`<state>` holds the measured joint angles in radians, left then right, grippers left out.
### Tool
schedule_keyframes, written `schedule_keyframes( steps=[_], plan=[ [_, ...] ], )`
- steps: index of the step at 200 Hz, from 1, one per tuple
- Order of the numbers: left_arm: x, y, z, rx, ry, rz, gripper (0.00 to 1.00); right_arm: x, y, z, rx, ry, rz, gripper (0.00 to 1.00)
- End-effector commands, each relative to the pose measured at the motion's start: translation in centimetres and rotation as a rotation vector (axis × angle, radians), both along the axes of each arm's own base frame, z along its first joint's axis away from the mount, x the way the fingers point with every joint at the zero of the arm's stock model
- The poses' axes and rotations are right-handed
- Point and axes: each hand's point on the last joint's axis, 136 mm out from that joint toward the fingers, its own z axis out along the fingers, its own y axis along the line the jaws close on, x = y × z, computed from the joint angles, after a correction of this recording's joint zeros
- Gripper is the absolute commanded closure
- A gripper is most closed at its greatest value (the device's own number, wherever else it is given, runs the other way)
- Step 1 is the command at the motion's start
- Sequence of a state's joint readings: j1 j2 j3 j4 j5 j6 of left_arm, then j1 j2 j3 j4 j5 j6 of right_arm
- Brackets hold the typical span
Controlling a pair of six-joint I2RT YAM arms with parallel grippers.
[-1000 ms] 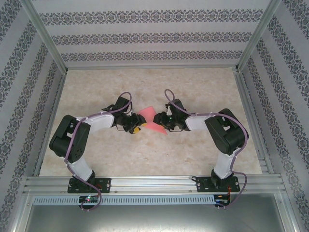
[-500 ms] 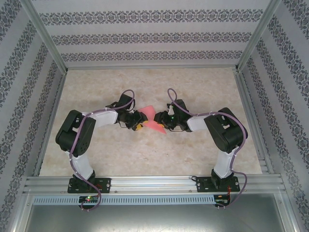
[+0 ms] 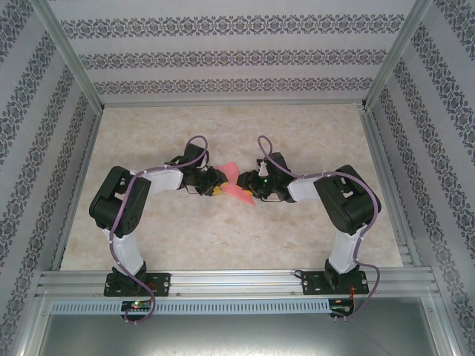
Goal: Fold a paper plane with a square sheet of paper (pick it up from the middle)
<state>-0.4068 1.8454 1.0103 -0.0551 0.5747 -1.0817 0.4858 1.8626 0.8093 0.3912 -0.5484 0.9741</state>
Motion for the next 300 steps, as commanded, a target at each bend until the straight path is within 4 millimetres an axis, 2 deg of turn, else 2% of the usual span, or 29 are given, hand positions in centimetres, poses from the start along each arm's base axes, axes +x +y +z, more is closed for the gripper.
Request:
schedule_keyframes(
  steps=[1,34,70,101,131,141,173,202,228,247,264,281,300],
  plan=[
    [0.4,-1.1,0.4,-0.041,-0.034,-0.013,0.68,-2.0,-1.9,-3.9,-0.094,0.123,-0.02,0.58],
    [0.7,-1.7,0.7,-0.082,-0.069,-0.029,0.69,-1.8,-1.7,-3.3,-0.094,0.076,0.015,0.58],
    [0.6,-2.3,0.3,-0.116,-0.054,-0.051,0.7,-1.2,-1.0,-0.9,-0.089,-0.075,0.105,0.56],
    [0.3,-2.4,0.1,-0.122,-0.045,-0.057,0.72,-0.7,-1.1,0.3,-0.126,-0.151,0.14,0.48],
    [0.1,-2.1,0.2,-0.105,-0.042,-0.061,0.82,-0.4,-1.1,1.7,-0.154,-0.223,0.166,0.4],
    [0.0,-2.0,0.1,-0.095,-0.039,-0.059,0.84,-0.1,-1.6,2.1,-0.202,-0.257,0.151,0.37],
    [-0.1,-1.8,0.4,-0.081,-0.032,-0.057,0.91,-0.8,-1.9,4.0,-0.39,-0.435,0.197,0.28],
    [-0.1,-1.8,1.2,-0.085,-0.034,-0.059,0.93,-1.5,-1.9,5.2,-0.623,-0.637,0.283,0.27],
    [-0.1,-1.9,1.8,-0.09,-0.033,-0.062,0.93,-1.9,-2.0,5.3,-0.724,-0.755,0.367,0.29],
    [-0.1,-1.9,2.2,-0.096,-0.032,-0.06,0.93,-2.9,-1.2,5.2,-0.76,-0.903,0.448,0.3],
    [-0.2,-1.9,2.5,-0.096,-0.029,-0.058,0.93,-3.5,-0.6,5.1,-0.749,-0.951,0.493,0.31],
    [-0.3,-1.9,2.8,-0.096,-0.026,-0.055,0.93,-4.1,0.1,4.3,-0.755,-0.982,0.566,0.32],
    [-0.4,-1.8,3.0,-0.096,-0.02,-0.052,0.92,-3.9,0.5,3.2,-0.833,-1.02,0.602,0.34]
  ],
)
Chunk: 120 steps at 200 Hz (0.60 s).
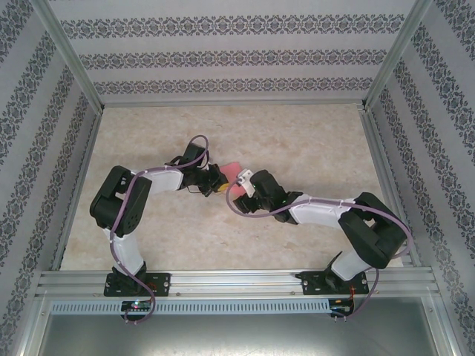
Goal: Fold a paper plane with a square sheet of paper (pick it up from the middle)
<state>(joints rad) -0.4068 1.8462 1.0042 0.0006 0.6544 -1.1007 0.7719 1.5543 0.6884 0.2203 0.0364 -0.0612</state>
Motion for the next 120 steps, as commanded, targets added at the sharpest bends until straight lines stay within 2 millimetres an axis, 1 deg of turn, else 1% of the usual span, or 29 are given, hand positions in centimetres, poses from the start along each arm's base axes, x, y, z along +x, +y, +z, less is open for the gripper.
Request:
schedule_keyframes(
  steps=[1,15,46,76,96,120],
  plan=[
    [-0.3,-0.6,1.9,-0.014,-0.015,-0.019,0.92,0.7,0.9,-0.1,-0.088,-0.134,0.069,0.34],
    [-0.2,-0.6,2.0,-0.014,-0.014,-0.017,0.92,1.0,1.0,-1.0,-0.125,-0.149,0.069,0.35],
    [-0.3,-0.6,2.0,-0.009,-0.007,-0.014,0.92,1.4,1.5,-2.2,-0.167,-0.183,0.069,0.39],
    [-0.3,-0.5,1.9,-0.005,0.004,-0.012,0.92,2.0,1.5,-3.1,-0.212,-0.222,0.063,0.42],
    [-0.3,-0.6,1.9,-0.002,0.008,-0.013,0.92,2.3,1.5,-3.8,-0.237,-0.232,0.063,0.47],
    [-0.3,-0.5,2.1,0.001,0.009,-0.016,0.92,2.6,1.5,-4.0,-0.237,-0.248,0.044,0.5]
  ],
)
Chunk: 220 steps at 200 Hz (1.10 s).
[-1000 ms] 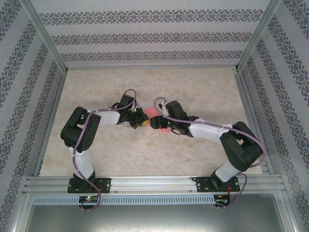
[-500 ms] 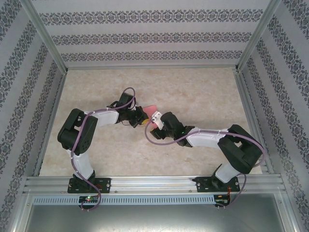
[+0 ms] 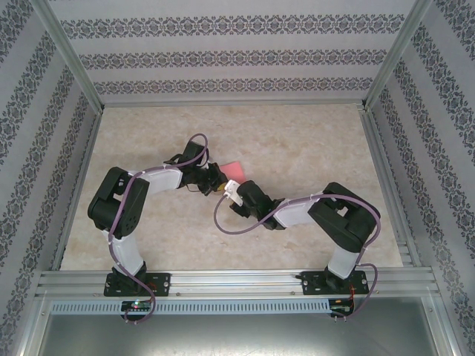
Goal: Fold a paper plane with a square sheet of paper (pick it up from the middle)
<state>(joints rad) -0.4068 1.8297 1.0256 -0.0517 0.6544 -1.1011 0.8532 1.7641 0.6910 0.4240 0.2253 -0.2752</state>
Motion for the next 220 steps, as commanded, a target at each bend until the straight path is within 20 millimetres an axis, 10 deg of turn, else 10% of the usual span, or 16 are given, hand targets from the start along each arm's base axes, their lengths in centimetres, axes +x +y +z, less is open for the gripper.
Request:
schedule_keyframes(
  steps=[1,110,220],
  plan=[
    [-0.2,-0.6,1.3,-0.004,-0.003,-0.016,0.91,1.4,0.0,0.1,-0.013,-0.069,-0.033,0.5],
    [-0.1,0.3,2.1,0.002,-0.008,-0.004,0.85,1.7,0.0,0.5,0.003,-0.065,-0.046,0.87],
    [1.1,7.9,5.3,0.083,-0.169,0.139,0.52,-0.3,2.4,2.1,0.301,0.305,-0.028,1.0]
  ],
)
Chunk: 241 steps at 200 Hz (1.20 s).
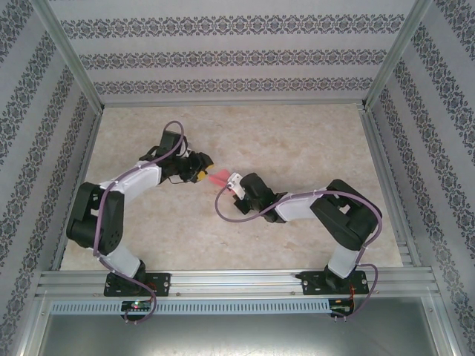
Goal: Fold a paper plane with a square sheet of paper (pick it up from the middle)
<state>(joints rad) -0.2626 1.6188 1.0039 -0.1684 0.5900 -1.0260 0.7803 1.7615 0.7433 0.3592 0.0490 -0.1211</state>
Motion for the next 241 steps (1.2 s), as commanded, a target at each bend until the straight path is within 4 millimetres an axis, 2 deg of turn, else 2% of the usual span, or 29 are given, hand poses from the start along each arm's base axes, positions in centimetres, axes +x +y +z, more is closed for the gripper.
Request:
schedule_keyframes(
  steps=[1,43,126,171,206,241],
  plan=[
    [-0.8,1.2,-0.4,0.035,-0.034,0.008,0.52,-1.0,1.8,1.6,0.143,0.144,0.016,1.0],
    [-1.6,0.6,-0.9,-0.041,-0.098,-0.003,0.49,-1.2,3.1,2.4,0.264,0.3,-0.018,1.0],
    [-3.4,-0.5,-2.3,-0.135,-0.178,-0.061,0.61,-0.9,5.7,2.5,0.525,0.623,-0.073,1.0],
    [-3.6,-1.2,-3.3,-0.164,-0.169,-0.087,0.65,-0.2,5.9,2.4,0.623,0.707,-0.101,1.0],
    [-3.6,-2.5,-3.6,-0.191,-0.173,-0.131,0.66,0.0,5.6,1.8,0.646,0.766,-0.121,1.0],
    [-3.6,-3.0,-4.0,-0.196,-0.175,-0.149,0.68,-0.1,5.8,1.2,0.647,0.812,-0.116,1.0]
  ],
)
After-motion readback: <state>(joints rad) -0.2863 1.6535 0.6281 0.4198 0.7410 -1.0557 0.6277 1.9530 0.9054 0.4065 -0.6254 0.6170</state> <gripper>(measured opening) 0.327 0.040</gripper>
